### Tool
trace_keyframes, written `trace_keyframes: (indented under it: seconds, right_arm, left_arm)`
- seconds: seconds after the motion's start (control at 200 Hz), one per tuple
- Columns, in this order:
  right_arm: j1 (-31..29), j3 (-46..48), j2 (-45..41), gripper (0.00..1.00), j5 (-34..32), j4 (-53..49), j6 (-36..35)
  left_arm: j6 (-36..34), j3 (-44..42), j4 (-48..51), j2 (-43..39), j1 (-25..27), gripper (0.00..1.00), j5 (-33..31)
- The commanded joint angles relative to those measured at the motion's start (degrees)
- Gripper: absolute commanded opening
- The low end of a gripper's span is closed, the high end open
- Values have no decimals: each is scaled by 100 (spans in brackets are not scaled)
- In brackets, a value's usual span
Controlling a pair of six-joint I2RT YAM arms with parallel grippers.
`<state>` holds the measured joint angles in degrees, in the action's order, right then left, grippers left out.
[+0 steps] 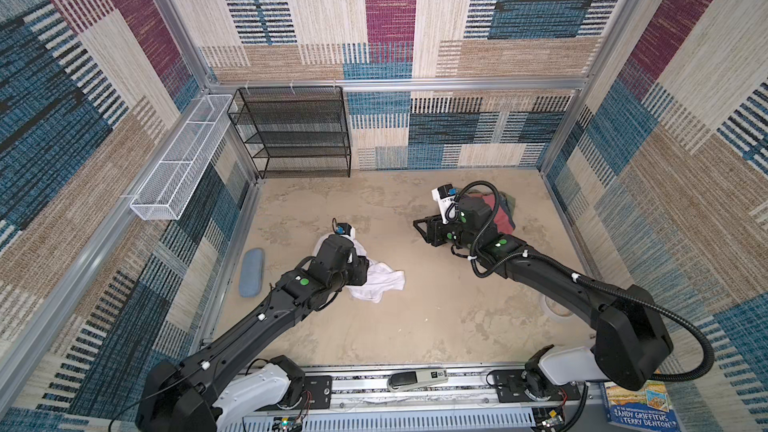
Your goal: Pick out a specific cloth from the pile
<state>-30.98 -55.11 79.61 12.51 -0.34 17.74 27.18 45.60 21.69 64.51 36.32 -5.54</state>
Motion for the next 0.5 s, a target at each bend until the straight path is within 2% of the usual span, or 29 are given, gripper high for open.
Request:
trace_keyframes:
  seconds: [0.0,0.18,0.371,0.496]
  right_arm:
    - [162,188,-292,50,-101,59,123]
    - [439,576,-811,52,-244,-9,143]
    - [649,910,-1231,54,-287,-16,229]
    - [773,1011,-1306,55,-214,-6,250]
  left_arm:
    - [-78,215,-298,497,240,53,57]
    - [-208,542,-378,1306,807,51,-397]
    - [-187,713,-784,1864,1106,50,-281]
    - [-171,857,-797,2188,1198,49,-426]
